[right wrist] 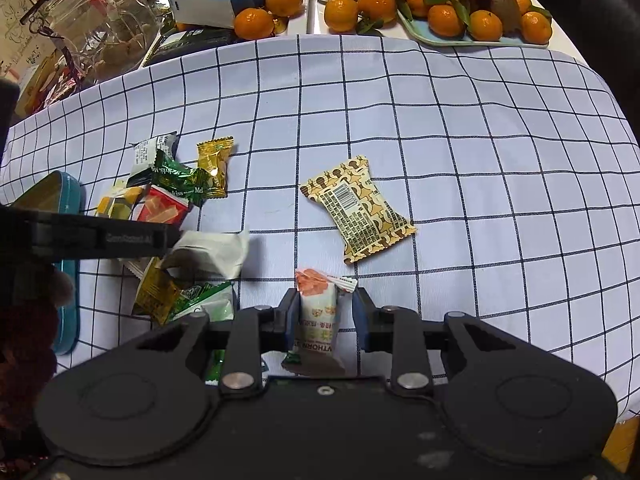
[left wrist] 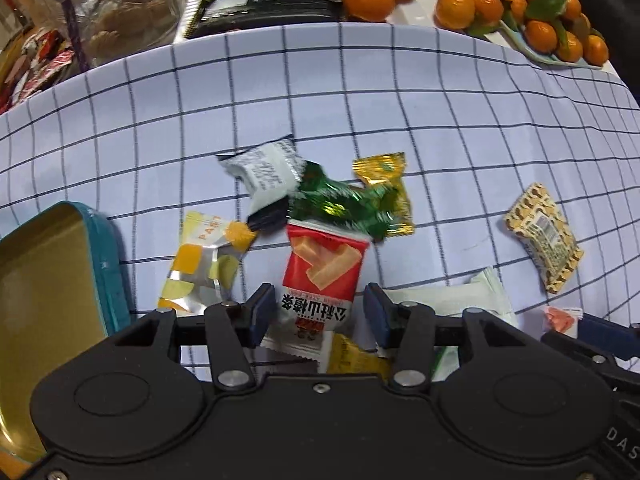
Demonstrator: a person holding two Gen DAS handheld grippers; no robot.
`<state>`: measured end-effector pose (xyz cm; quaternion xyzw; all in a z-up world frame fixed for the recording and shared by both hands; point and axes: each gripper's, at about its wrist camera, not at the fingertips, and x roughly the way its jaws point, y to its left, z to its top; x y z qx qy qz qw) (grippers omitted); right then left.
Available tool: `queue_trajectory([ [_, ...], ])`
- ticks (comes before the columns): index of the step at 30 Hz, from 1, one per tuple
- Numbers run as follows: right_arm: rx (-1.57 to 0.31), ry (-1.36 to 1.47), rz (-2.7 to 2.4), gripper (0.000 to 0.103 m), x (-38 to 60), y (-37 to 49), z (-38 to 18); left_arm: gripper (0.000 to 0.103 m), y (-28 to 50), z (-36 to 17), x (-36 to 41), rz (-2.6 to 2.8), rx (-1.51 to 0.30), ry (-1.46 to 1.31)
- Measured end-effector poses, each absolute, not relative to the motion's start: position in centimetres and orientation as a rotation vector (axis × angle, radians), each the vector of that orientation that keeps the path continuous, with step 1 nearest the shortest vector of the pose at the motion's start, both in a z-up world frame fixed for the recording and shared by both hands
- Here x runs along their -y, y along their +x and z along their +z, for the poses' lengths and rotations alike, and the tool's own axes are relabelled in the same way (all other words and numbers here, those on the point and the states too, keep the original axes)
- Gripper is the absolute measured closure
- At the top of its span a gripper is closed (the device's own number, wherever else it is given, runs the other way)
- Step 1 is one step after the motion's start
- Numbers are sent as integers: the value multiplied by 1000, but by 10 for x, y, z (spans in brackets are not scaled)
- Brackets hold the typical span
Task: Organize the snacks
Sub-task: 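Close the right gripper on the small white packet while the left gripper grasps the red packet, then carry both held packets over the gold tin tray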
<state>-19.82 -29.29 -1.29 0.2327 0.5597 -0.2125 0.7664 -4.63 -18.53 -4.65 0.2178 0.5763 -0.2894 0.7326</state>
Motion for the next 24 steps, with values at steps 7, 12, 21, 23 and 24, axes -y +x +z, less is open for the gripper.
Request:
queue_trajectory([
  [7,-1212,534,-470,72,297,-201,-13,48,-43,-50,191,-634,-1275,468],
  [12,-1205,554,-474,72,300,-201,-11,49,-36,-50,188,-604,-1312,403],
  [21,-1169,616,-504,72,303,-193,3,59,-39,-42,175,-602,-1329,342],
  [23,-1154,639,-511,72,305,-190,9,59,-38,-35,168,-596,-1311,328],
  [24,-1146,648,-517,72,305,-189,11,59,-38,-31,164,-595,-1302,318],
])
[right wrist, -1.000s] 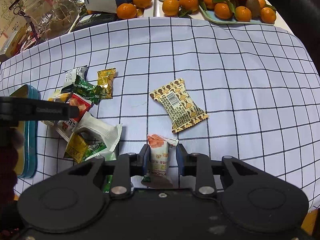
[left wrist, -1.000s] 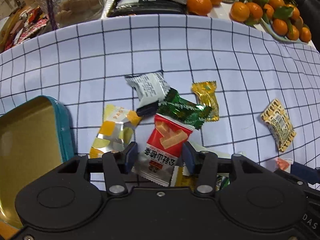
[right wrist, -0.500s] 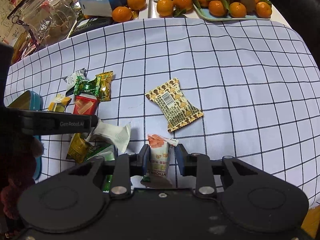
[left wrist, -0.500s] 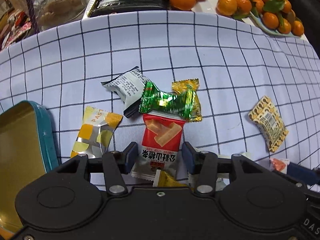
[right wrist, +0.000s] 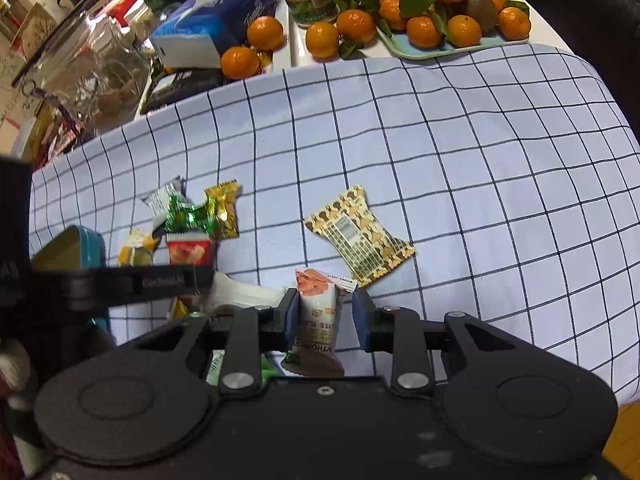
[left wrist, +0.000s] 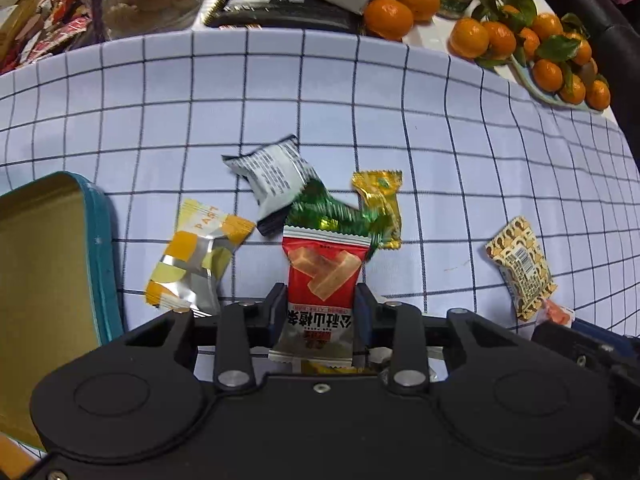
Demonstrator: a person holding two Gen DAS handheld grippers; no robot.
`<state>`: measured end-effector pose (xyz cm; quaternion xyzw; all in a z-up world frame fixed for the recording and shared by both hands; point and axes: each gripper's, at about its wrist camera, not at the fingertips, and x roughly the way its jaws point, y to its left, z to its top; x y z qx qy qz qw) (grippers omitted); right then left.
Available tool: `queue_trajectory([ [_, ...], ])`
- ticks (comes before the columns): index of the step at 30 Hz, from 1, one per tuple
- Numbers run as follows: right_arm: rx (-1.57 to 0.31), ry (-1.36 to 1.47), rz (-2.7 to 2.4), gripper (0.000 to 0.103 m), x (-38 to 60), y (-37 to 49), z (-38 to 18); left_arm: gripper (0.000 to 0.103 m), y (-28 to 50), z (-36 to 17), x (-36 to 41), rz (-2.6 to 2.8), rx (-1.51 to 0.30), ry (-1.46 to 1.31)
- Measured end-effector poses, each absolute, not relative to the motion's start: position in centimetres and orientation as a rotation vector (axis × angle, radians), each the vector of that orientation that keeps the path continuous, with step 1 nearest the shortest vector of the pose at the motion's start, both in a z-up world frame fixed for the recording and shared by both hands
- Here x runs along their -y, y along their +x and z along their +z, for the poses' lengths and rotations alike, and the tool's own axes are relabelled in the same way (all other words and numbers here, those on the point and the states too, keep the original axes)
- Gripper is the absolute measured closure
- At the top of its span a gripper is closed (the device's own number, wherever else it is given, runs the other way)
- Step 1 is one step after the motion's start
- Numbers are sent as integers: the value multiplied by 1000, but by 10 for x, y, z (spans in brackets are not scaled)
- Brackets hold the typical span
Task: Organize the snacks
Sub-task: 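Carry both held packets over the gold tin tray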
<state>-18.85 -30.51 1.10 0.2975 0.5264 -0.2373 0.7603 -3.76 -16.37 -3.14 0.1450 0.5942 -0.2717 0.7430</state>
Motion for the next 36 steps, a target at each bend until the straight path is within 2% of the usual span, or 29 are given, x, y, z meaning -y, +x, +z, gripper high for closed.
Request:
queue_trajectory([
  [13,-1100,704,-512,72,280,-146,26,59,-6,12,109,-534,-1239,171],
  [36,-1076,513,-128,72,133,-50,23,59,51,16,-24,-153,-1199,73],
])
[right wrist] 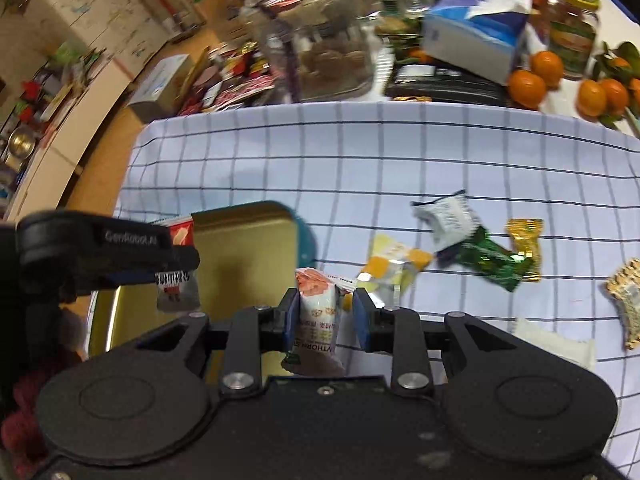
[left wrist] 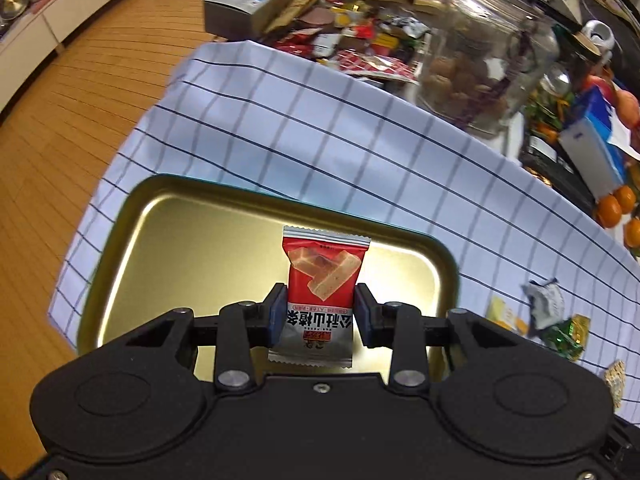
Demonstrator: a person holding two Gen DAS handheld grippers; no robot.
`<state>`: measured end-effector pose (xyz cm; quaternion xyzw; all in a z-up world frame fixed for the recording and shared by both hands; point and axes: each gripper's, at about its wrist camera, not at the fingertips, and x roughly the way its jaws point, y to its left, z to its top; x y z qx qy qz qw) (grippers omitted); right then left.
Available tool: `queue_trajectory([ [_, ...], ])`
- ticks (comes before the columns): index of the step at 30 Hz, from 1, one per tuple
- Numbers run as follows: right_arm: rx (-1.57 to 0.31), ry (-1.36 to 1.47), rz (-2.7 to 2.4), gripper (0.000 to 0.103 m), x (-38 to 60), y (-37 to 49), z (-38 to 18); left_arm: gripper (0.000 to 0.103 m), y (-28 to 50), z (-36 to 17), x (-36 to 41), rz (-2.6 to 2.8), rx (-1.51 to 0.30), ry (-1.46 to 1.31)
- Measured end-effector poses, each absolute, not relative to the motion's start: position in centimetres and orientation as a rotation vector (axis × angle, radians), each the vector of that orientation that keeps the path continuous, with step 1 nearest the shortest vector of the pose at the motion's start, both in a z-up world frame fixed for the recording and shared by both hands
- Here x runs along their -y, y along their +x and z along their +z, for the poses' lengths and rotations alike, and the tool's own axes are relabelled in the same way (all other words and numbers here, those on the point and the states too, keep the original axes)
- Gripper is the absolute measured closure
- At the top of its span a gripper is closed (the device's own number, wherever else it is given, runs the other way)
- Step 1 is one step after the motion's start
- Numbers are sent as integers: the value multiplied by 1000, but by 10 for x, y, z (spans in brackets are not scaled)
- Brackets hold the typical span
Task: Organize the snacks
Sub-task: 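Carry both held packets over the gold tin tray, then open both grippers to drop the packets into the tray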
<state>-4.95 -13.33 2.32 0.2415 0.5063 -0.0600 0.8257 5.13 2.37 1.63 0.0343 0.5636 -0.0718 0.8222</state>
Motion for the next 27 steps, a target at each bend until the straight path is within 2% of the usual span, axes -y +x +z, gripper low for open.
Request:
queue_trajectory([
  [20,-1008,440,40,72,86,-40,26,59,66,2,-61,-17,-1211,107],
  [23,-980,455,58,70,86,-39,29,58,66,3,-63,-7,-1201,101],
  [26,-962,464,73,54,87,-37,31,58,67,5,-63,-9,-1194,91],
  [27,-957,461,67,54,86,-37,32,58,68,5,-63,-9,-1196,87],
])
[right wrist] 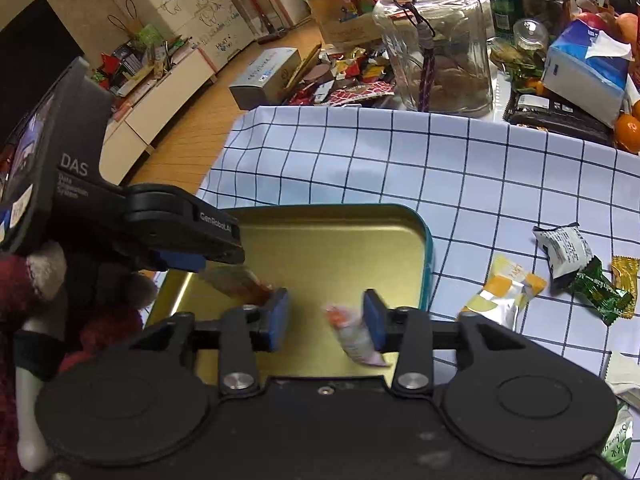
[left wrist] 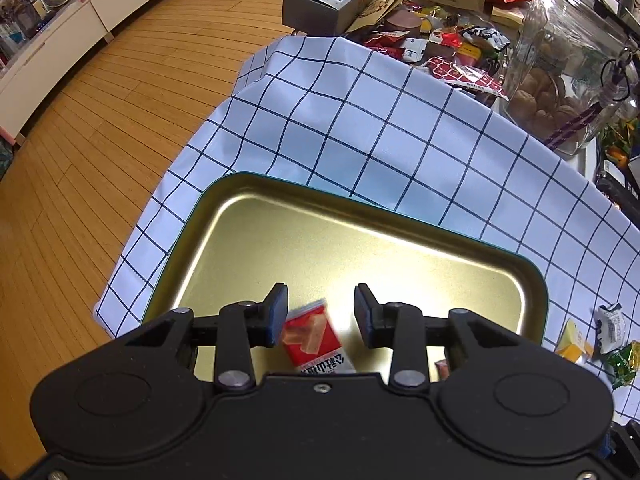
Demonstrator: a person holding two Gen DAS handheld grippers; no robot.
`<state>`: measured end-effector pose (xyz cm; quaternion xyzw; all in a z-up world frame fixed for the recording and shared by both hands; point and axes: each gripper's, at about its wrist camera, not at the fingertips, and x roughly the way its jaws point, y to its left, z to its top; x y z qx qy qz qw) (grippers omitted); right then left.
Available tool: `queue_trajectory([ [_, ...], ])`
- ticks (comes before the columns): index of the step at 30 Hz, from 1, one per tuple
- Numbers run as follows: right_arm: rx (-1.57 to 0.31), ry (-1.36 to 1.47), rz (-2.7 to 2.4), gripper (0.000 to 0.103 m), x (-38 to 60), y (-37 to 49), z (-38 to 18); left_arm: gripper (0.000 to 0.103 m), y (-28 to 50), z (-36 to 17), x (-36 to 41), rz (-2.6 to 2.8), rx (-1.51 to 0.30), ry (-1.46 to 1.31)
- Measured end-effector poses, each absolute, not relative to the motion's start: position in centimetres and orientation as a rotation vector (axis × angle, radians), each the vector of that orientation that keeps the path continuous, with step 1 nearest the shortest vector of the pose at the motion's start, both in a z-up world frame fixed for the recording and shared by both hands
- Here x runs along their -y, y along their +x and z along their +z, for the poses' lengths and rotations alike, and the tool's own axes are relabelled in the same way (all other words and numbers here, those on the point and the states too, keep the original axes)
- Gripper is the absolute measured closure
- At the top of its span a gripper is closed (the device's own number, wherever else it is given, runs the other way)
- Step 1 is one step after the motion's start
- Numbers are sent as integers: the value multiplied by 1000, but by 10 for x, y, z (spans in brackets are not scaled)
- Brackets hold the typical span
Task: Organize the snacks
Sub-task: 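Open both grippers to drop the packets into the tray, then move both tools back over the remaining snacks on the cloth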
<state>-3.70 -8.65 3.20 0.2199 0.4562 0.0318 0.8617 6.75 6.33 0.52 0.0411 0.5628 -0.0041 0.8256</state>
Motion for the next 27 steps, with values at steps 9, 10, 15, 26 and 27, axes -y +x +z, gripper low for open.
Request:
queue_trajectory([
  [9,-990,458,7,54,93,-37,26,58,62,6,-50,-50,-1208,104],
  [10,-994,459,-1,54,94,-37,26,58,61,7,-47,-57,-1207,105],
  [15,-1011,450,-35,50,101,-40,23,58,54,10,-30,-102,-1208,125],
  [26,-1043,437,-140,47,135,-59,15,58,38,10,11,-205,-1222,173],
  [27,-1044,440,-150,47,139,-60,15,58,36,10,15,-214,-1222,178],
])
